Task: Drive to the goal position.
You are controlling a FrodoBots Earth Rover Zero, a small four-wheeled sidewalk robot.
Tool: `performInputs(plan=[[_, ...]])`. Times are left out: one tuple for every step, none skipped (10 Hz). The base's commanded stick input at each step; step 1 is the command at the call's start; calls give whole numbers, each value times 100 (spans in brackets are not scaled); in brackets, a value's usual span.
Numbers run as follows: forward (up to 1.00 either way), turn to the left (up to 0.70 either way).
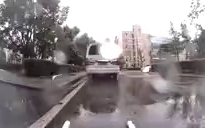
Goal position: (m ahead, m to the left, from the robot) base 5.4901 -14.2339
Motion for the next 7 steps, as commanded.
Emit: performInputs(plan=[[70,-14],[70,-14],[70,-14],[70,-14],[70,-14],[70,-14],[70,-14]])
